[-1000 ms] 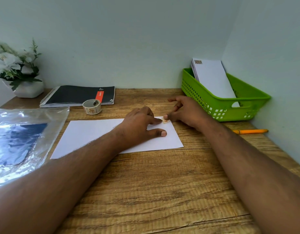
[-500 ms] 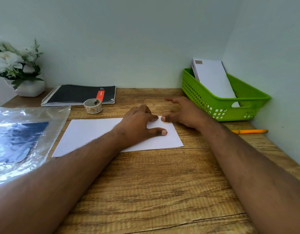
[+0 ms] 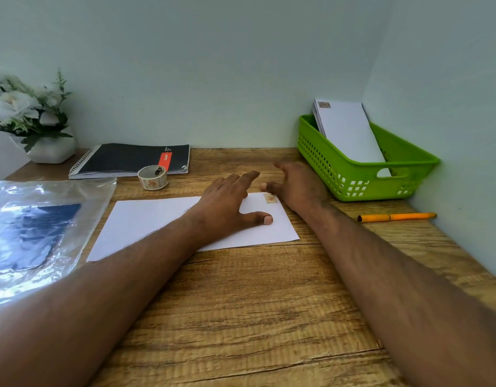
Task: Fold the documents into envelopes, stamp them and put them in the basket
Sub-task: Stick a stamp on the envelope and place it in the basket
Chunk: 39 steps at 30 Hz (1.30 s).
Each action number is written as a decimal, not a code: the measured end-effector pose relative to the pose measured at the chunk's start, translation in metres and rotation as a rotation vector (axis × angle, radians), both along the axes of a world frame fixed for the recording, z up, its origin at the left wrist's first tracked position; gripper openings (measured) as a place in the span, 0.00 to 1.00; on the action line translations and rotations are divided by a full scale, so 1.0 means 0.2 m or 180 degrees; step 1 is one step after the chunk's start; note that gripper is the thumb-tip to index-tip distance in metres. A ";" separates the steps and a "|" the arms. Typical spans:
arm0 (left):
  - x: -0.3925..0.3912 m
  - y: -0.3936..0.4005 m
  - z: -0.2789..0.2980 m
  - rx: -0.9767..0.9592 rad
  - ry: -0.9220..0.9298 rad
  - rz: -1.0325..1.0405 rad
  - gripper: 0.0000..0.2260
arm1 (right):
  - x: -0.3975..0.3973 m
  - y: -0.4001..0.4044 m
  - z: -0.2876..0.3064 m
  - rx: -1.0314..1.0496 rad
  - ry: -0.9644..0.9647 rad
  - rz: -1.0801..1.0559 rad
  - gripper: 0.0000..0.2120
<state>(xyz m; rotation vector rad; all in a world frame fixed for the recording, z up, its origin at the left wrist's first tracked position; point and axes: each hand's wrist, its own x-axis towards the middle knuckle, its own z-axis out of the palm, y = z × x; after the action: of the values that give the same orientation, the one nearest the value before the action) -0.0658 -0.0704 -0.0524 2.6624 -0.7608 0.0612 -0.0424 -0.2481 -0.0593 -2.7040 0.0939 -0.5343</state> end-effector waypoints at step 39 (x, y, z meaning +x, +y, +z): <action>0.03 0.24 0.11 0.0781 -0.0046 0.0834 0.31 | -0.01 -0.04 0.01 0.0358 -0.0088 -0.0124 0.16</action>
<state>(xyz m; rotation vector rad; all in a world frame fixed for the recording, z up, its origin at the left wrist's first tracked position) -0.0607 -0.0215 -0.0297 2.9844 -0.4428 0.0584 -0.0441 -0.2568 -0.0580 -2.5894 0.1646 -0.5607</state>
